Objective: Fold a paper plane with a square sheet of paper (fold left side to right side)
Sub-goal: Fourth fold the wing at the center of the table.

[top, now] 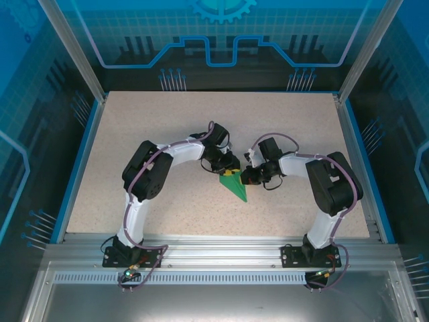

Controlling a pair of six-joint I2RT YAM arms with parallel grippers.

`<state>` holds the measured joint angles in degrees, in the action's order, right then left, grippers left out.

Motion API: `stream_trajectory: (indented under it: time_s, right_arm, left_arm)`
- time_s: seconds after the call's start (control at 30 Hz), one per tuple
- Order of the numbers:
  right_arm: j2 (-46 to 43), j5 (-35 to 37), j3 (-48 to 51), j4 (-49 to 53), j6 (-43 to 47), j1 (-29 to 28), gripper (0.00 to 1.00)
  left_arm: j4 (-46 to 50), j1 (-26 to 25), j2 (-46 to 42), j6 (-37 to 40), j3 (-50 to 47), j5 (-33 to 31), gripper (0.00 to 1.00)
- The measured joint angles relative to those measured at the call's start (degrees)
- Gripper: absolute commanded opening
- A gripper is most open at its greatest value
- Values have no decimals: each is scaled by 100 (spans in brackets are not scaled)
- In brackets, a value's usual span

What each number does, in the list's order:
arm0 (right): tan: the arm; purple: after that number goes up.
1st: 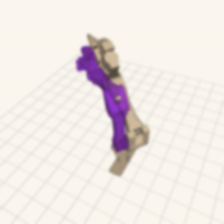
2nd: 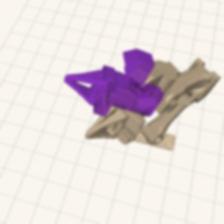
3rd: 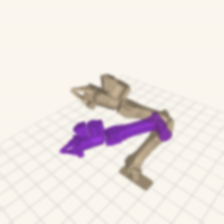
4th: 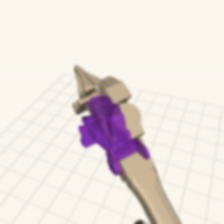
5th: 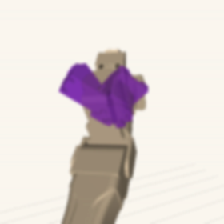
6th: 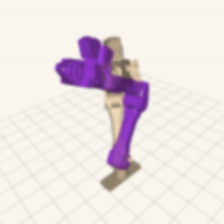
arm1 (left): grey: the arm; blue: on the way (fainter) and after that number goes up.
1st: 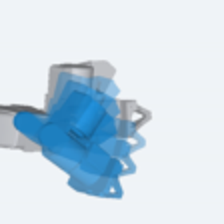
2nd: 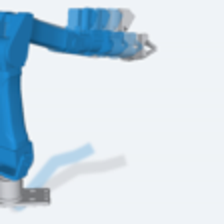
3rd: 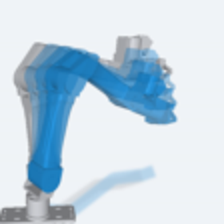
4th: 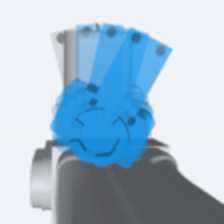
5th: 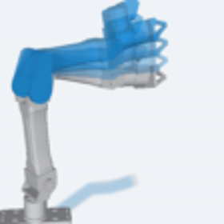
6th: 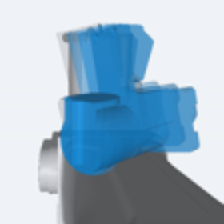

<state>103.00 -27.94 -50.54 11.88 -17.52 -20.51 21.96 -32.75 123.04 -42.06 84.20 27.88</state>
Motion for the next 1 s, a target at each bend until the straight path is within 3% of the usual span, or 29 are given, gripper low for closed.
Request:
stream_trajectory:
  time_s: [0.17,0.43,0.8,1.0]
  right_arm:
    - [2,-2,-9,13,0,0,7]
    - [-184,114,-68,262,4,15,23]
    - [-1484,-33,66,605,-81,31,25]
    - [-1381,-275,345,481,-330,-348,24]
  left_arm:
    - [46,24,70,46,9,-66,31]
    - [-42,39,90,57,-63,-42,31]
    - [-289,61,28,44,-243,44,31]
    - [-293,61,28,44,-243,48,31]
